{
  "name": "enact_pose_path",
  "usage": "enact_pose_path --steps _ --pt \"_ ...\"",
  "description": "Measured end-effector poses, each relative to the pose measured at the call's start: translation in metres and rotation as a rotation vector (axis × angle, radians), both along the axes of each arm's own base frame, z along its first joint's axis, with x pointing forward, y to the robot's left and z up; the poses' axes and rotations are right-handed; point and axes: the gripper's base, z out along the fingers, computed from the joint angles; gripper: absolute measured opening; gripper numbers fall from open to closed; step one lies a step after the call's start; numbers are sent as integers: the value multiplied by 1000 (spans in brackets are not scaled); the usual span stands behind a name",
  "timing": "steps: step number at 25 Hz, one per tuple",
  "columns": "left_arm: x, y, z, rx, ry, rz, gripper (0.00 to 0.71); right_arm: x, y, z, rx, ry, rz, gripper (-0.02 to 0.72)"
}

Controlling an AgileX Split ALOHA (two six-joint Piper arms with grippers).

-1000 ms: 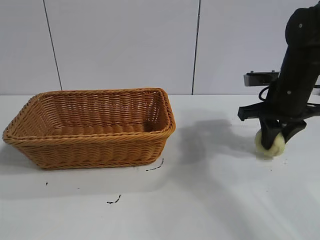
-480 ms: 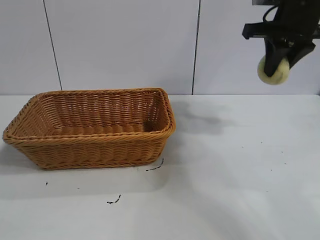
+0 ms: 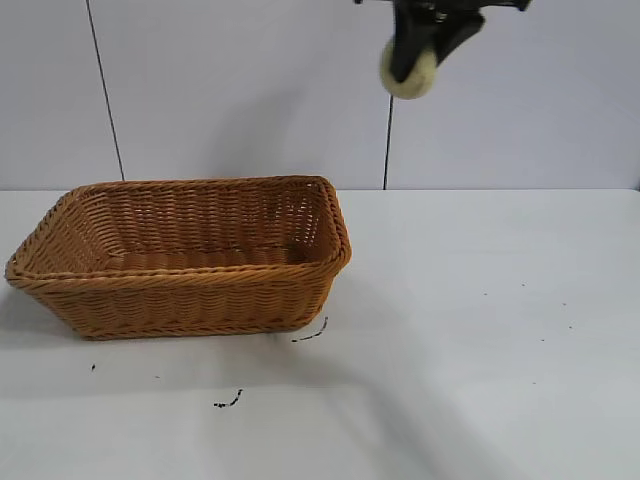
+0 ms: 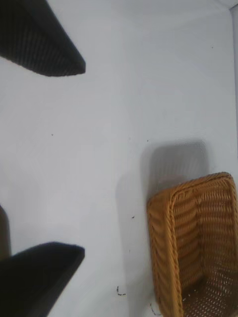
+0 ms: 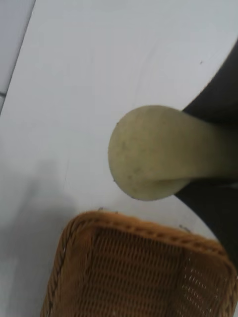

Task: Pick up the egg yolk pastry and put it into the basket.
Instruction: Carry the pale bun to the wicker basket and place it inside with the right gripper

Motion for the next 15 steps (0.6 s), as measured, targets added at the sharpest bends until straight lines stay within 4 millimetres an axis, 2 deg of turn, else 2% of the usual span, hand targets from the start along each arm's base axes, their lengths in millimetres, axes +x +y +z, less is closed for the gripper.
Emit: enact_pose_path --steps 5,9,12,15 --pt "0 0 0 0 0 0 693 -13 71 -18 21 5 126 182" --pt "0 0 0 0 0 0 693 -25 115 -42 41 -6 201 182" --pt "0 0 0 0 0 0 693 -27 138 -68 50 -9 231 182" --pt "0 0 0 0 0 0 693 -24 150 -98 45 7 239 182"
